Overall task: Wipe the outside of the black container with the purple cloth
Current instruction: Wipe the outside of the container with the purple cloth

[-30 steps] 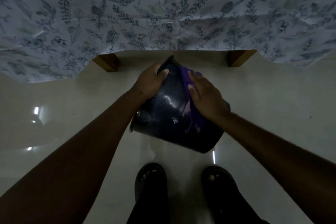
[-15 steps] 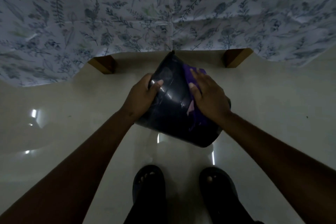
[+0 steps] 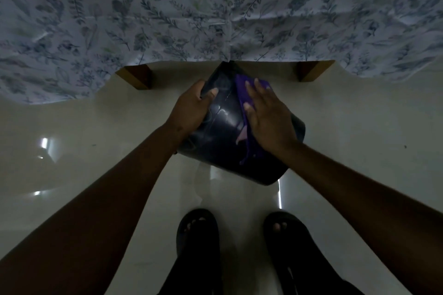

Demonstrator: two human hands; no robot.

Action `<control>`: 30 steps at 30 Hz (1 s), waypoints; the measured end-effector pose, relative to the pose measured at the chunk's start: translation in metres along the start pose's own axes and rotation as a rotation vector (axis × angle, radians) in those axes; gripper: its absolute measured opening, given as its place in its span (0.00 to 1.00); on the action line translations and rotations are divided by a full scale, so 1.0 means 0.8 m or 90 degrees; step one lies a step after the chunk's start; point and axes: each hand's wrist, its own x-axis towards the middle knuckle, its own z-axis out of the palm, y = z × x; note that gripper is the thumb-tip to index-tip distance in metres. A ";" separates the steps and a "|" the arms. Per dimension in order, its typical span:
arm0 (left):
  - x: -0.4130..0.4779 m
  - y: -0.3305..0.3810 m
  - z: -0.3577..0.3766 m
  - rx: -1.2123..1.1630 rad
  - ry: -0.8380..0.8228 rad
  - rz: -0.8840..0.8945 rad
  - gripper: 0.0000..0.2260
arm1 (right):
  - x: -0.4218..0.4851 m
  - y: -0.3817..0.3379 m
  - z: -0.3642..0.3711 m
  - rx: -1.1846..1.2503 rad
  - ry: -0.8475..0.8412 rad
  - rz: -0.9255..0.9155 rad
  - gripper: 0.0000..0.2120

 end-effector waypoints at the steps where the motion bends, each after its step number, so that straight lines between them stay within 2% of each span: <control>1: 0.001 0.000 0.000 0.003 0.001 0.002 0.13 | 0.013 -0.001 -0.003 0.031 -0.004 0.033 0.25; 3: 0.005 0.000 0.000 0.013 0.002 -0.003 0.13 | 0.009 -0.006 -0.002 0.015 -0.010 0.044 0.25; 4: 0.006 0.000 0.000 0.016 0.002 -0.006 0.13 | -0.006 -0.009 0.002 -0.030 -0.008 0.011 0.26; 7: 0.007 0.001 0.000 0.004 -0.005 -0.017 0.14 | -0.068 -0.009 0.021 -0.155 -0.040 -0.170 0.27; 9: 0.006 0.003 0.002 -0.013 -0.005 -0.019 0.13 | -0.081 0.000 0.026 -0.158 -0.026 -0.234 0.27; 12: 0.006 0.008 0.004 -0.012 -0.008 0.000 0.12 | -0.058 0.008 0.015 -0.099 -0.020 -0.174 0.26; 14: 0.001 0.007 0.004 -0.002 -0.004 0.007 0.12 | -0.020 0.011 0.004 -0.007 0.008 -0.058 0.25; 16: -0.010 0.001 0.002 -0.005 0.012 -0.003 0.10 | 0.018 0.020 -0.006 0.113 -0.019 0.053 0.24; 18: -0.019 -0.005 0.001 -0.005 0.020 -0.016 0.09 | 0.028 0.022 -0.009 0.146 -0.043 0.068 0.24; 20: -0.018 -0.007 0.002 0.000 0.022 -0.028 0.11 | 0.005 0.014 -0.004 0.056 -0.041 0.012 0.26; 25: 0.010 0.009 0.008 0.022 -0.001 -0.053 0.13 | -0.100 -0.001 0.037 -0.195 -0.047 -0.225 0.29; 27: 0.018 0.013 0.010 0.033 0.002 -0.051 0.14 | -0.102 0.009 0.038 -0.224 -0.056 -0.262 0.30; 30: 0.019 0.018 0.008 0.004 -0.003 -0.041 0.14 | -0.083 0.013 0.017 -0.152 -0.065 -0.246 0.28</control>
